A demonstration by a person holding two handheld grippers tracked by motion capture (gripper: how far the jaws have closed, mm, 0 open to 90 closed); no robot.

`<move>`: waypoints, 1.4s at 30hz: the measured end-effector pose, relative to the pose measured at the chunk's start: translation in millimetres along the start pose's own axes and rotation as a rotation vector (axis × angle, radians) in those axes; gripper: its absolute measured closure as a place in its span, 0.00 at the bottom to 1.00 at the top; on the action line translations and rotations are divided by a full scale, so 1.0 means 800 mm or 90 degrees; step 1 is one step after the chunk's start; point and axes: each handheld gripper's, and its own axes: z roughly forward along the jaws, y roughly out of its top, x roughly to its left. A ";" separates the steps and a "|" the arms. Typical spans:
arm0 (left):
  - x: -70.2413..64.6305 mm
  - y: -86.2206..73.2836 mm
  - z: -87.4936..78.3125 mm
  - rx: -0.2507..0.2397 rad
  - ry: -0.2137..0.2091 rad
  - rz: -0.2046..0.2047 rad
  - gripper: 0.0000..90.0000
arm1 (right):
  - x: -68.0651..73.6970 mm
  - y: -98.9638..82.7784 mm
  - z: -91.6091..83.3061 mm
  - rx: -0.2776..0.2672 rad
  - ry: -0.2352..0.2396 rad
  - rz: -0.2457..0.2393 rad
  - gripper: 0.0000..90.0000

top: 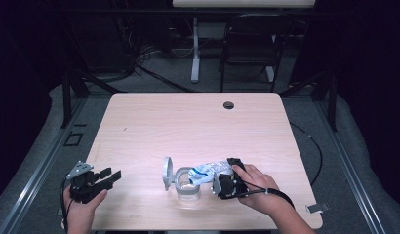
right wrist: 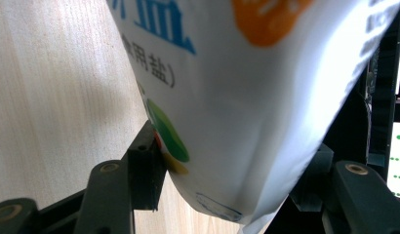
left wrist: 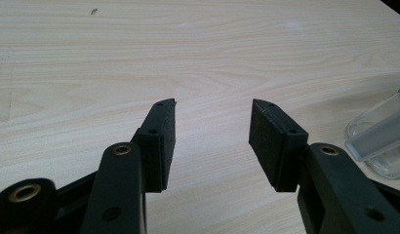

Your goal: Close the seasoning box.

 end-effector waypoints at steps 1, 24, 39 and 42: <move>0.000 0.000 0.000 0.000 0.000 0.000 0.59 | 0.000 0.000 0.000 0.000 0.000 0.000 0.47; 0.001 0.000 0.000 -0.004 0.002 -0.005 0.58 | -0.007 0.007 -0.002 0.019 0.002 -0.034 0.47; 0.002 0.000 0.000 -0.007 0.002 -0.007 0.58 | -0.010 0.012 -0.007 0.044 -0.010 -0.059 0.47; 0.002 0.000 0.000 -0.008 0.001 -0.008 0.58 | -0.010 0.013 -0.007 0.042 -0.009 -0.059 0.47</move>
